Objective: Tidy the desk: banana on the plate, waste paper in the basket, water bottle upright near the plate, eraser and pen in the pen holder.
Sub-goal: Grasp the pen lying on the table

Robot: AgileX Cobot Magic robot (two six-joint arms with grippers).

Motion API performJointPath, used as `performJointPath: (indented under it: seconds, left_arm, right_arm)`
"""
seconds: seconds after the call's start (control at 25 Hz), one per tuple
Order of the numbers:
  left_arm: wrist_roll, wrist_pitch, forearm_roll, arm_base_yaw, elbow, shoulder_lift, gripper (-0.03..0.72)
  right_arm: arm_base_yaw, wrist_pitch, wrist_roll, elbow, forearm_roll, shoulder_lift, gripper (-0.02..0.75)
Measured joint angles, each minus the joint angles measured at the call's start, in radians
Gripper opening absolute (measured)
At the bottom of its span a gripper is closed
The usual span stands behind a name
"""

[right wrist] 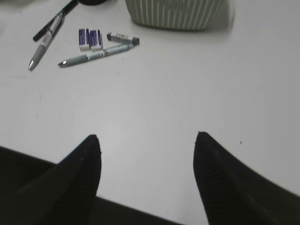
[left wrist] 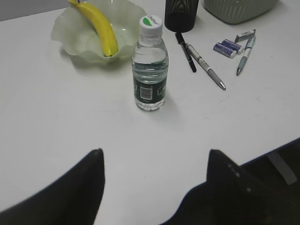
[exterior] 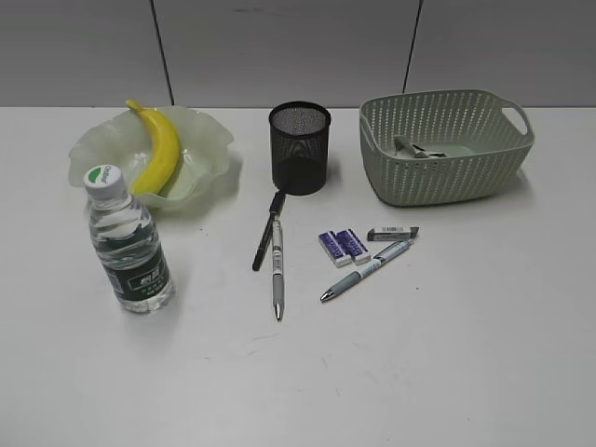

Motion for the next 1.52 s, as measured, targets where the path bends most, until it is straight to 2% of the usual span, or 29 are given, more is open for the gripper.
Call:
performJointPath:
  seconds: [0.2,0.48,0.76,0.88,1.12,1.36,1.44,1.52]
  left_arm:
    - [0.0,-0.002,0.002,0.0,0.0,0.0,0.496]
    - [0.0,-0.002,0.002,0.0,0.0,-0.002,0.482]
    - [-0.005,-0.002,0.003,0.0,0.0,-0.002,0.481]
    - [-0.005,-0.002,0.005,0.0,0.0,-0.002,0.481]
    - [-0.005,-0.002,0.006,0.0,0.001,-0.002,0.481]
    - [-0.005,-0.002,0.006,0.0,0.001,-0.002,0.479]
    - [-0.005,-0.002,0.006,0.0,0.001,-0.002,0.478]
    - [-0.005,-0.002,0.006,0.0,0.001,-0.002,0.478]
  right_arm:
    - [0.0,-0.127,-0.068,-0.046,0.01,0.167,0.493]
    - [0.0,-0.258,-0.315,-0.15,0.102,0.615,0.493]
    - [0.0,-0.283,-0.465,-0.386,0.135,1.1,0.493]
    - [0.023,-0.285,-0.475,-0.516,0.117,1.266,0.493]
    - [0.147,-0.275,-0.478,-0.719,0.009,1.529,0.469]
    - [0.211,-0.132,-0.469,-0.883,0.057,1.734,0.446]
    - [0.22,-0.097,-0.393,-0.933,0.088,1.777,0.445]
    - [0.228,-0.068,-0.218,-0.974,0.097,1.814,0.444]
